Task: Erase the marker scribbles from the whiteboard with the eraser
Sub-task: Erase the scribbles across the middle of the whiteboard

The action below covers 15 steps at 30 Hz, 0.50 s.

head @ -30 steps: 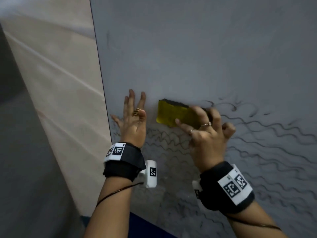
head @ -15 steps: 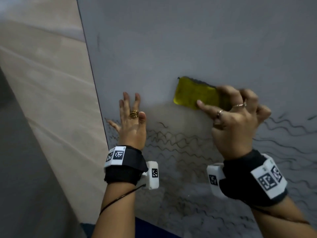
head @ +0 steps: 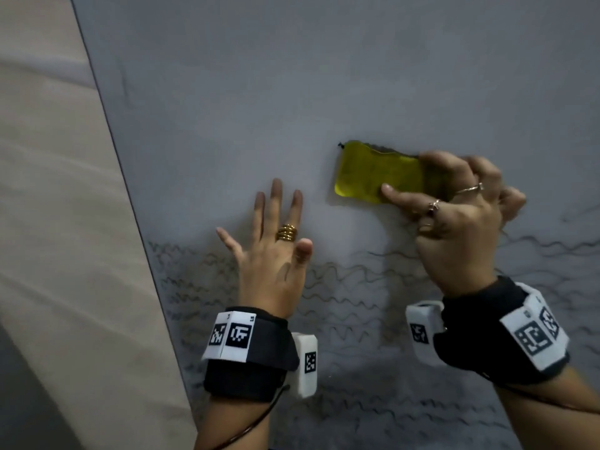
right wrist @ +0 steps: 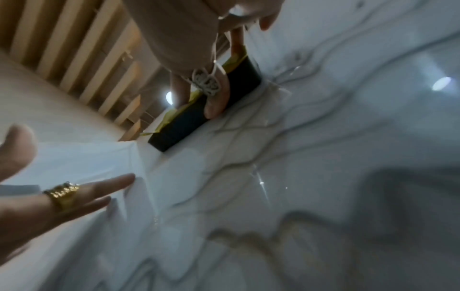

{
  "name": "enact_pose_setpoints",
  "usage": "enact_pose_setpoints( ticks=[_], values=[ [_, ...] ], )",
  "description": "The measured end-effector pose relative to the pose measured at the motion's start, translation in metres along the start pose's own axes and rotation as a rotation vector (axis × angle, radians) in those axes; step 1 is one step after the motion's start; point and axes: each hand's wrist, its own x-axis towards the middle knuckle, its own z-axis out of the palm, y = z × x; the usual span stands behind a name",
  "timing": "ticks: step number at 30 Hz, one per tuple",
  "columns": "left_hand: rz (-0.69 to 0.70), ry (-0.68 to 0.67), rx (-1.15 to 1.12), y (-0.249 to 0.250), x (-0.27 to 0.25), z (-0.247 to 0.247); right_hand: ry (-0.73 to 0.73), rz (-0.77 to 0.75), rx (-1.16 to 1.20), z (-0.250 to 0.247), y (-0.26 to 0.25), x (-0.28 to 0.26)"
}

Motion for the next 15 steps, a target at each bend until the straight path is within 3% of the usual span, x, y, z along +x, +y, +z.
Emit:
enact_pose_setpoints(
  ticks=[2,8,13,15],
  values=[
    [-0.01,0.014,0.002,0.0,-0.001,0.007,0.033,0.011,0.012,0.007,-0.01,-0.001],
    [-0.087,0.065,-0.178,0.013,0.003,0.015,-0.121,-0.12,-0.002,0.002,-0.009,-0.045],
    [-0.116,0.055,-0.172,0.019,0.003,0.018,0.065,0.044,-0.035,-0.002,0.011,-0.018],
    [-0.113,0.07,-0.134,0.019,0.003,0.023,0.046,0.04,-0.001,0.009,-0.004,-0.027]
  ],
)
